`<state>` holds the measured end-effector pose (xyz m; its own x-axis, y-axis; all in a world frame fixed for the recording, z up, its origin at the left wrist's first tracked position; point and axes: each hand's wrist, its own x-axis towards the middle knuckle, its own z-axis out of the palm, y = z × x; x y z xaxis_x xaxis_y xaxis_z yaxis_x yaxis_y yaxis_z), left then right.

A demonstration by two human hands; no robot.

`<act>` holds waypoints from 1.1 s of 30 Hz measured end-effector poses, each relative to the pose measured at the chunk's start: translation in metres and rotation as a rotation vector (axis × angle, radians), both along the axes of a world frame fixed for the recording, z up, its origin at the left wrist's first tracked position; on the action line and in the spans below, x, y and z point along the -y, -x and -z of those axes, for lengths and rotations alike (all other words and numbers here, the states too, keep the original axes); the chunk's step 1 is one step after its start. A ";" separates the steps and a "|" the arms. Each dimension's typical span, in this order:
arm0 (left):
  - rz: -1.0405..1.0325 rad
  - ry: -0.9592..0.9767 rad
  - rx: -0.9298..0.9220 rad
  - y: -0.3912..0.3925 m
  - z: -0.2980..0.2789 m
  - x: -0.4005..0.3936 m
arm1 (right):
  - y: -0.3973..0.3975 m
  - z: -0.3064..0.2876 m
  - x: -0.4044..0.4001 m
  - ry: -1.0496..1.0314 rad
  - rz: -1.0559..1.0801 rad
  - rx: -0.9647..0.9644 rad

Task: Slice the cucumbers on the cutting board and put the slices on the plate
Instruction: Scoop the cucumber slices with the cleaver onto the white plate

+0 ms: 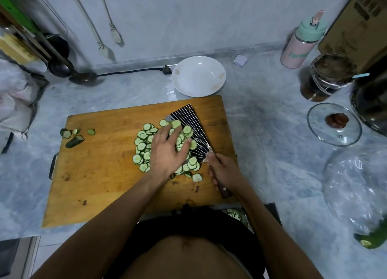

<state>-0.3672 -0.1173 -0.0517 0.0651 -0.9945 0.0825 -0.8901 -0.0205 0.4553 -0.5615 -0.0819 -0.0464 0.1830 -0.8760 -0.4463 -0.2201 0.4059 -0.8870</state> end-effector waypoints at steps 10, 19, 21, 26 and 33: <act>-0.076 -0.109 0.074 0.042 -0.007 0.009 | -0.009 -0.005 -0.003 -0.024 0.032 -0.003; -0.039 -0.021 0.098 0.043 -0.013 0.017 | -0.010 -0.015 -0.005 -0.061 0.088 0.040; -0.022 -0.044 0.119 0.042 -0.018 0.023 | -0.012 -0.021 -0.002 -0.077 0.109 0.074; -0.015 -0.059 0.148 0.042 -0.027 0.033 | -0.013 -0.032 0.006 -0.087 0.122 0.119; -0.014 -0.065 0.152 0.043 -0.032 0.040 | -0.011 -0.039 0.013 -0.073 0.111 0.110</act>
<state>-0.4100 -0.1576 -0.0193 0.0710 -0.9971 0.0277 -0.9480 -0.0588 0.3129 -0.5503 -0.0952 -0.0079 0.1386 -0.8597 -0.4916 -0.0734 0.4861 -0.8708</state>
